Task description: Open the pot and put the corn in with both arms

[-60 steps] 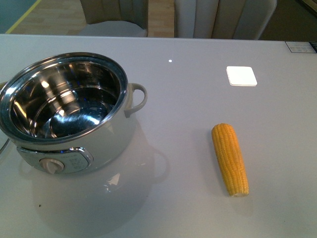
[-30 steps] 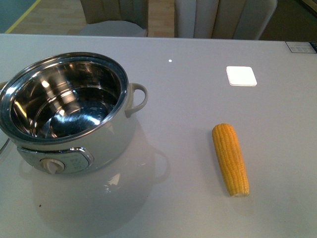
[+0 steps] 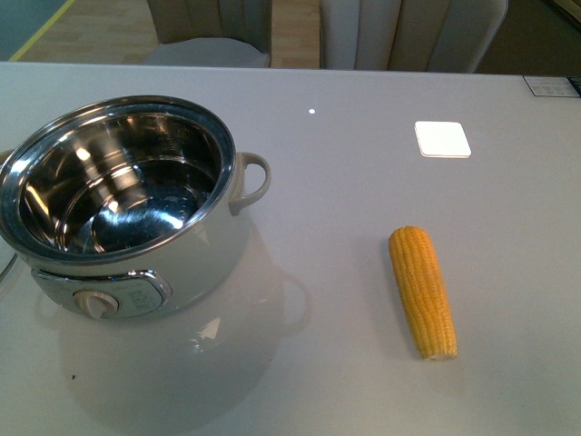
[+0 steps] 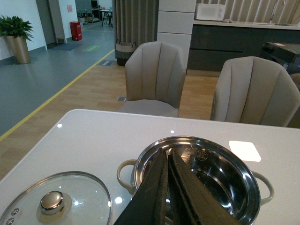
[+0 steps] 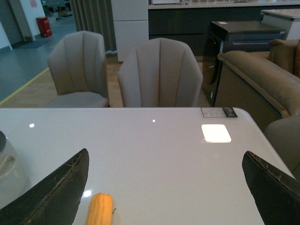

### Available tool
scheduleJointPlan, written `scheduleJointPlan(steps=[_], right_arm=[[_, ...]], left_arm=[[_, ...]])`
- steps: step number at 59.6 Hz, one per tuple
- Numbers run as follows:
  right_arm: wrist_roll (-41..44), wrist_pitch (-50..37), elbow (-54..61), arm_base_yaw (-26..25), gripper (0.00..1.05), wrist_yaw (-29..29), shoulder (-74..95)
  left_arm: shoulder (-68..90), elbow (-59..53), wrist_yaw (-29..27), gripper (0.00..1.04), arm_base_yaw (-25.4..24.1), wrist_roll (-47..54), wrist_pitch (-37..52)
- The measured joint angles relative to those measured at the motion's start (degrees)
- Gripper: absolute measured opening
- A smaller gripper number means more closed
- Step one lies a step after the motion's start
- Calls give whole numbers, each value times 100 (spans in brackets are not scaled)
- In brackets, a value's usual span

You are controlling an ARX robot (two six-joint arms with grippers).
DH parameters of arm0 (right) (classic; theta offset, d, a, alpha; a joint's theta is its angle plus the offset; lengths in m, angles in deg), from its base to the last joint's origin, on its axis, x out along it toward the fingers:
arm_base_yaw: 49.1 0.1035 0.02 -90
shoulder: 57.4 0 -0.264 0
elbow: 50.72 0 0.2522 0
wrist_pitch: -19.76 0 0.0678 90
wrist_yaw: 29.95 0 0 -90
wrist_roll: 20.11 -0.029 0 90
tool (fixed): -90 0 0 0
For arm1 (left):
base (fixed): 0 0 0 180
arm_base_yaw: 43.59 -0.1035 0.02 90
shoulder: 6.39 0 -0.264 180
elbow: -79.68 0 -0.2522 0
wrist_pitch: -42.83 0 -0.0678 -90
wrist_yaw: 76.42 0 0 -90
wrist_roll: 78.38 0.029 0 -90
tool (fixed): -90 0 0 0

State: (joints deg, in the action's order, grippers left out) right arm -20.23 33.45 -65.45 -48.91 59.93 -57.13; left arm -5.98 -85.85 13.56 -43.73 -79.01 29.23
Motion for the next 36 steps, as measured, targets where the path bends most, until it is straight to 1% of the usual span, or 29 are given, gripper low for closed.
scheduleJointPlan(steps=[4,6,12,13,17,22,26,34,36], right_arm=[[0,2,0,0,96,0,0],[0,0,0,0,96,0,-2],[0,0,0,0,96,0,0],[0,0,0,0,96,0,0],[0,0,0,0,96,0,0],[0,0,0,0,96,0,0],[0,0,0,0,96,0,-2],[0,0,0,0,96,0,-2],[0,0,0,0,96,0,0]], left_arm=[[-2,0,0,3,0,0,-9],[-4,0,0,6,0,0,-9],[-4,0,0,26,0,0,-9],[-4,0,0,28,0,0,-9],[-4,0,0,46,0,0,-9],[-4,0,0,62,0,0,-9],[-4,0,0,72,0,0,-9],[-4,0,0,97,0,0,-9],[-4,0,0,99,0,9,-9]])
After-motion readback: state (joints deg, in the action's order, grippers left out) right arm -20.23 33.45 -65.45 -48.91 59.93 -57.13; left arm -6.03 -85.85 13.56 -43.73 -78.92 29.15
